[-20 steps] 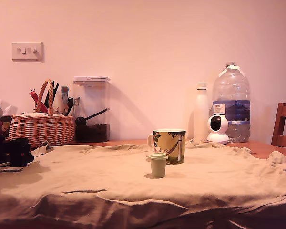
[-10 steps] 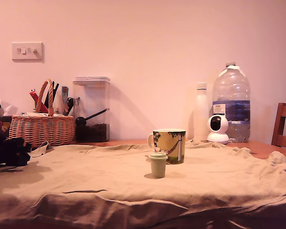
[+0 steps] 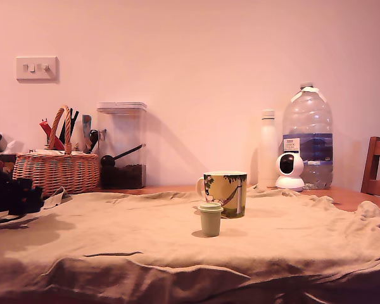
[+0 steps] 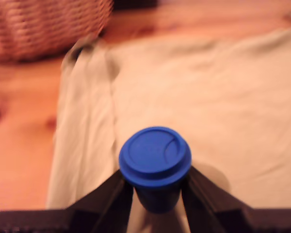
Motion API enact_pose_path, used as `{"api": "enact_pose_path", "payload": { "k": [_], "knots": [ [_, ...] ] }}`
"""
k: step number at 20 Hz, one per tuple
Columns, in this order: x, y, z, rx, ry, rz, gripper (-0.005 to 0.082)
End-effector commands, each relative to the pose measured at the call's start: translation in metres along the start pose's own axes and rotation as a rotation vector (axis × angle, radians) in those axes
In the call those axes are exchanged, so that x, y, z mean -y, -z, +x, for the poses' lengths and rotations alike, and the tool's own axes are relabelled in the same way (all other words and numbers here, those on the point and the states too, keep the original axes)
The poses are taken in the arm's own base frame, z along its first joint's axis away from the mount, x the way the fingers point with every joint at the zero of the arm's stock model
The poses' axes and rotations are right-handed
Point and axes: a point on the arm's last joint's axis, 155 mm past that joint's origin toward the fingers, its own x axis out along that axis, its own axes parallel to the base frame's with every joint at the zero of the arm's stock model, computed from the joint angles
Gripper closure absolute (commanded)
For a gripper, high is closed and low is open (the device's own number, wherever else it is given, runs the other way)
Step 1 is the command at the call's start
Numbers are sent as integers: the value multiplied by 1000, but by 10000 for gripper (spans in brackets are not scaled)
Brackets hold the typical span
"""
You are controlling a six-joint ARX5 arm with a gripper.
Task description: Pick up the coffee capsules on the table and drop them inside the coffee cup
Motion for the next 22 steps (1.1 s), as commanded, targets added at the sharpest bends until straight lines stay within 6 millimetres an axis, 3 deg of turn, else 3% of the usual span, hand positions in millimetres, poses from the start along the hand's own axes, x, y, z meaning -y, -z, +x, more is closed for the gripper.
{"api": "enact_pose_path", "payload": {
  "k": [1, 9, 15, 22],
  "knots": [
    [6, -5, 1, 13, 31, 8, 612],
    [55, -50, -18, 57, 270, 22, 611],
    [84, -63, -27, 45, 364, 25, 611],
    [125, -94, -39, 73, 436, 19, 612]
  ]
}}
